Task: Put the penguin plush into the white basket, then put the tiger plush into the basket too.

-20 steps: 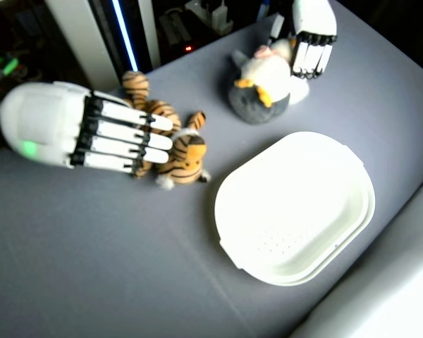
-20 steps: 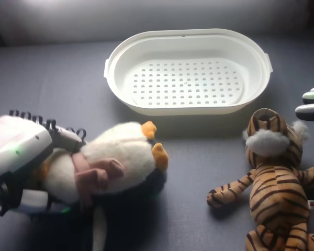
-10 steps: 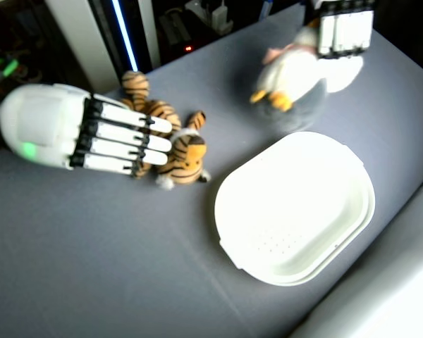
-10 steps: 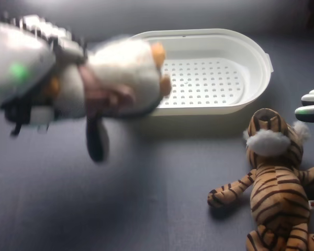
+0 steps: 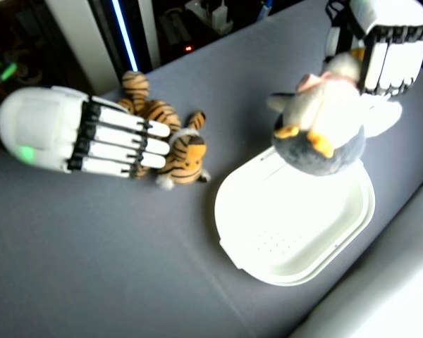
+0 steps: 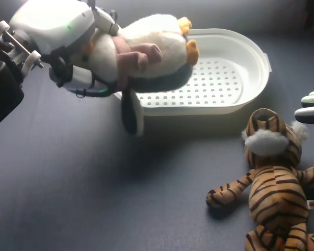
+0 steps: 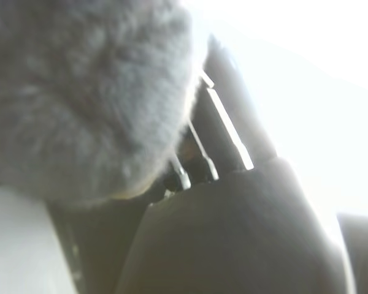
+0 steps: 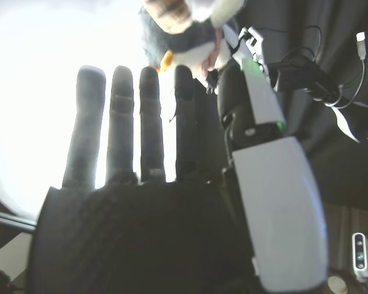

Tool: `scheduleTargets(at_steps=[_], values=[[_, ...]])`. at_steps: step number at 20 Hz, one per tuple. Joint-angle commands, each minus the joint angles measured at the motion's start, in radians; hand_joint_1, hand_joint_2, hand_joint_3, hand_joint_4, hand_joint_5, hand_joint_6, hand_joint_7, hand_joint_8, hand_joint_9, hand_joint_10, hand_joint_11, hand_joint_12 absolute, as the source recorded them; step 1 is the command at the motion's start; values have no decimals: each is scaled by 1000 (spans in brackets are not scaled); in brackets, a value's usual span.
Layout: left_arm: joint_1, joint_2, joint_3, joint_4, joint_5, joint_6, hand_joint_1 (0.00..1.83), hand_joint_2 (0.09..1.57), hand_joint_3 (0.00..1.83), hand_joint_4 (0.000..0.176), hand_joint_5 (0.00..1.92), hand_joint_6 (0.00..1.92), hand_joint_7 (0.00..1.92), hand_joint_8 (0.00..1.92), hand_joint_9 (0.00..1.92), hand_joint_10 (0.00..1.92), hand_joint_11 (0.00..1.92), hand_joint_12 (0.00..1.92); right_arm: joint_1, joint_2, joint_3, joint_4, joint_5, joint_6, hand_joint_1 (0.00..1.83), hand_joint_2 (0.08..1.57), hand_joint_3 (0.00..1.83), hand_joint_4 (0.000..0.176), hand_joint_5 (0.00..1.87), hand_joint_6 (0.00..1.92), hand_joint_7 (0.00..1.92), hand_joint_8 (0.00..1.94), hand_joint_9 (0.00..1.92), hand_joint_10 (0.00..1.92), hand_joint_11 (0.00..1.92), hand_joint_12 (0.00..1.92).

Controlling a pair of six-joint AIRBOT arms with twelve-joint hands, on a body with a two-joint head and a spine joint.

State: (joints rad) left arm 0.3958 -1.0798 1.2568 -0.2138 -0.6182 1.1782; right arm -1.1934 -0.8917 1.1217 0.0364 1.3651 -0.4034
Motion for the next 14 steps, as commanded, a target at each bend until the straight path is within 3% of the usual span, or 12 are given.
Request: scheduleTargets(at_steps=[1,2,3,5,6,7,8,10,11,12,13,14], values=[[-6,8,-1,3,-145,-3,862,899,0,101,463,2,515,12,542,77,186,1096,8,1,2,24,128,10,871,1268,2,21,566,0,410,0,389,0,296,287],[2,10,-5,-5,-148,-3,819,876,0,154,344,0,408,2,464,23,89,1134,8,1,2,24,128,11,853,1265,1,32,569,1,416,2,395,2,299,288],[9,12,-7,-13,-149,-3,778,850,0,172,179,1,243,1,280,4,17,908,8,1,2,24,128,12,847,1268,2,33,561,0,408,0,396,2,307,292],[24,17,-15,-23,-161,-3,798,827,0,176,27,2,46,5,65,2,0,418,8,1,2,24,129,16,847,1260,0,36,556,0,406,0,397,2,306,292],[36,24,-27,-24,-180,-3,798,822,0,176,5,0,9,2,24,5,0,301,8,1,2,20,129,19,847,1256,0,31,557,0,410,2,399,3,308,292],[62,42,-52,-22,-215,-3,776,820,0,176,0,0,1,0,4,0,0,218,8,2,2,15,133,23,874,1251,0,8,571,5,418,4,407,5,317,293],[87,67,-88,-10,-256,-3,773,819,0,176,0,0,0,0,0,0,0,202,8,3,1,11,141,24,882,1250,0,12,567,2,413,1,402,2,313,290],[154,126,-170,25,-352,-3,764,815,1,176,8,1,0,0,2,0,0,182,8,13,-9,-2,169,25,863,1241,0,65,553,2,420,4,408,4,321,283],[204,157,-215,37,-410,-3,765,829,4,176,3,1,0,0,0,0,0,139,8,20,-15,-18,176,25,890,1220,0,56,568,6,440,9,427,9,347,287],[262,188,-261,41,-470,-3,833,828,1,163,0,0,0,0,0,0,7,138,15,25,-22,-48,176,25,870,1215,0,63,571,1,452,1,437,2,375,251],[305,210,-295,44,-519,-3,830,857,0,173,1,0,0,0,0,0,1,174,19,27,-29,-73,175,25,863,1217,0,71,569,2,448,2,421,0,388,181],[343,231,-319,53,-556,-3,839,852,0,175,0,0,0,0,0,0,0,116,21,29,-35,-96,175,25,882,1200,0,108,548,0,462,6,433,5,399,164]])
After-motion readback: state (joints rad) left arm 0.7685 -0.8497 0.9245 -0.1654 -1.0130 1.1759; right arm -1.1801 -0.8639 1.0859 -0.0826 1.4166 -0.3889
